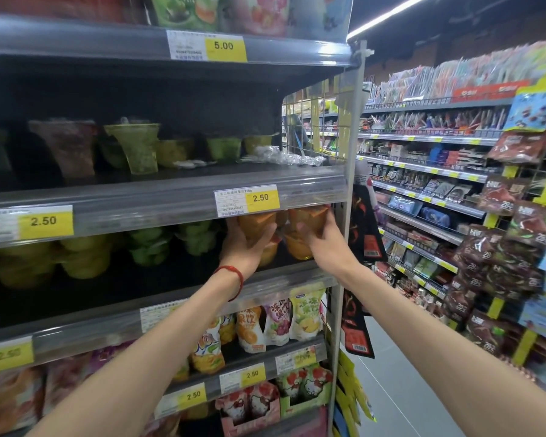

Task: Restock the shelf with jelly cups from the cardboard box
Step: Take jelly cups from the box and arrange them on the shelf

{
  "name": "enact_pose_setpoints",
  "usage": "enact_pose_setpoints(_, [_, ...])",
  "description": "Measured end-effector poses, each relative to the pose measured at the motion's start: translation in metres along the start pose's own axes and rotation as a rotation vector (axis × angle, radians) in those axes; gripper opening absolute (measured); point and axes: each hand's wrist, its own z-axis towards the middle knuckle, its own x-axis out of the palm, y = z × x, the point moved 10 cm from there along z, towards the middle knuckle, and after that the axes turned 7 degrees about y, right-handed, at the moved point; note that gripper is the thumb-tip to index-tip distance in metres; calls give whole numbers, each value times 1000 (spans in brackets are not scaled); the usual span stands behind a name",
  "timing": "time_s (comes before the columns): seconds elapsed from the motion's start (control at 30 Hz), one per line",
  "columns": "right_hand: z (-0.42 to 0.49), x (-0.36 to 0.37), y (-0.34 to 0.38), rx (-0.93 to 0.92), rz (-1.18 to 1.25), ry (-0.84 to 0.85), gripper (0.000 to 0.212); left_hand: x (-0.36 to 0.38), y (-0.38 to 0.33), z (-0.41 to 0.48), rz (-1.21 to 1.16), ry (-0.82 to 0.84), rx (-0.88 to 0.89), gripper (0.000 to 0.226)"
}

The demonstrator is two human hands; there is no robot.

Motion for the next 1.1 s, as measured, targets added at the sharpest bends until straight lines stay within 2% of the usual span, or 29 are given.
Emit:
enact_pose_setpoints(0.27, [-16,-1,3,33,-93,-54,56,-9,-5,-9,188,-99,-9,77])
enact_pose_setpoints(0.43, [-33,-1,8,62,-127,-77,55,-4,-6,-14,90,-40,12,70])
enact_pose_setpoints(0.63, [-72,11,17,120,-150,-134,54,-20,-13,-50,-6,-162,44,57])
enact_pose_setpoints(0.8, [-114,43,28,114,-143,-121,42,-43,-6,-102,64,-188,54,43])
enact_pose_setpoints(1.0, [-158,113,23,130,-120,13,31,-76,30,-165,151,-141,12,36])
enact_pose_setpoints(1.1, [-180,158,16,151,-104,148,30,-95,63,-199,236,-129,-78,33])
